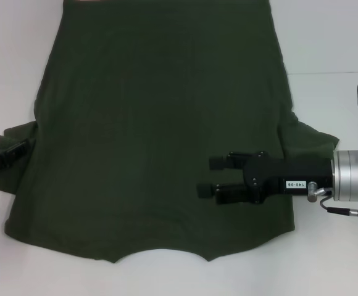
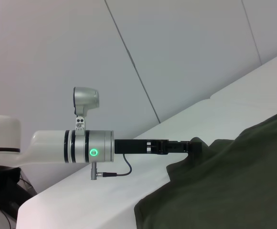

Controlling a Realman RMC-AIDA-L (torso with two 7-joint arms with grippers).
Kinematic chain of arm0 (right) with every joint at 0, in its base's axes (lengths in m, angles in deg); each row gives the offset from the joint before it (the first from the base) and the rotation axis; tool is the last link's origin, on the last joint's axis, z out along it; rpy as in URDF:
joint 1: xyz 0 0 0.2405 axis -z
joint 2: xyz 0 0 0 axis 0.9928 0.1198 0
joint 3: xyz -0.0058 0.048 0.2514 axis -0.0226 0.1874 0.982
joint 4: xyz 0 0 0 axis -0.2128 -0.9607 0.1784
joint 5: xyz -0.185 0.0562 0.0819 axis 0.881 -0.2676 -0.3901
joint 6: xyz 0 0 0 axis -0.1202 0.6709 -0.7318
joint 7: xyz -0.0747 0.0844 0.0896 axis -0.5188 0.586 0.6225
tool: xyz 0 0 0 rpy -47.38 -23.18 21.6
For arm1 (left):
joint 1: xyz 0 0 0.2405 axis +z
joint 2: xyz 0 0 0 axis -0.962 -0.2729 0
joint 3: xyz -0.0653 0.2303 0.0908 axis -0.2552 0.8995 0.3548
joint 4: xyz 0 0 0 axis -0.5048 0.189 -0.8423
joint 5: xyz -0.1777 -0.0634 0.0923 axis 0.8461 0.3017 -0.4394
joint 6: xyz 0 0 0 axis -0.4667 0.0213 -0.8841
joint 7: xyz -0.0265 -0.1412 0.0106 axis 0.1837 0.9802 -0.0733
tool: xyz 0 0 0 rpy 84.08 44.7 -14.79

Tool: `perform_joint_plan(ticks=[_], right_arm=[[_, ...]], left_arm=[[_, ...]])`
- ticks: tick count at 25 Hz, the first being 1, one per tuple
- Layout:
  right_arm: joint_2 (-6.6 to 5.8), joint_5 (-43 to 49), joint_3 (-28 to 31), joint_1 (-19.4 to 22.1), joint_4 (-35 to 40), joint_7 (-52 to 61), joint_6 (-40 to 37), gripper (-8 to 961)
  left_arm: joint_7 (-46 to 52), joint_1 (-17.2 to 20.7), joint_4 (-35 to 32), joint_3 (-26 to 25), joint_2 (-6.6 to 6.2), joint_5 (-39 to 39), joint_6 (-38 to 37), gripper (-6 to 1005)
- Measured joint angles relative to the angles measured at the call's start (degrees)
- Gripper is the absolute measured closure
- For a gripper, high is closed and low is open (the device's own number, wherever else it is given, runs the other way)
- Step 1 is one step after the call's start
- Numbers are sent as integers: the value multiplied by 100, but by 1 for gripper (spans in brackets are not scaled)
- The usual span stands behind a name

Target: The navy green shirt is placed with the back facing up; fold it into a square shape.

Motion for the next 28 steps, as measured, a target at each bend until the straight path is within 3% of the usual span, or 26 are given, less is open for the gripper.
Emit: perform_joint_plan(ticks=[7,12,23,28], right_arm=[[0,-2,0,9,-5,-14,-18,44],[0,-11,0,15,-4,-16,-27,44],[4,-19,8,16,20,-26,-37,45],[9,-20,10,15,14,-26,-37,45]], left_arm=[[1,6,-4,7,-6,-51,1,106],[5,9,-71,36,-16,-166,20,301],[4,-28,-97,54,-23,-164,107,502],[3,-45,-97,161,-22,-163,253,710]])
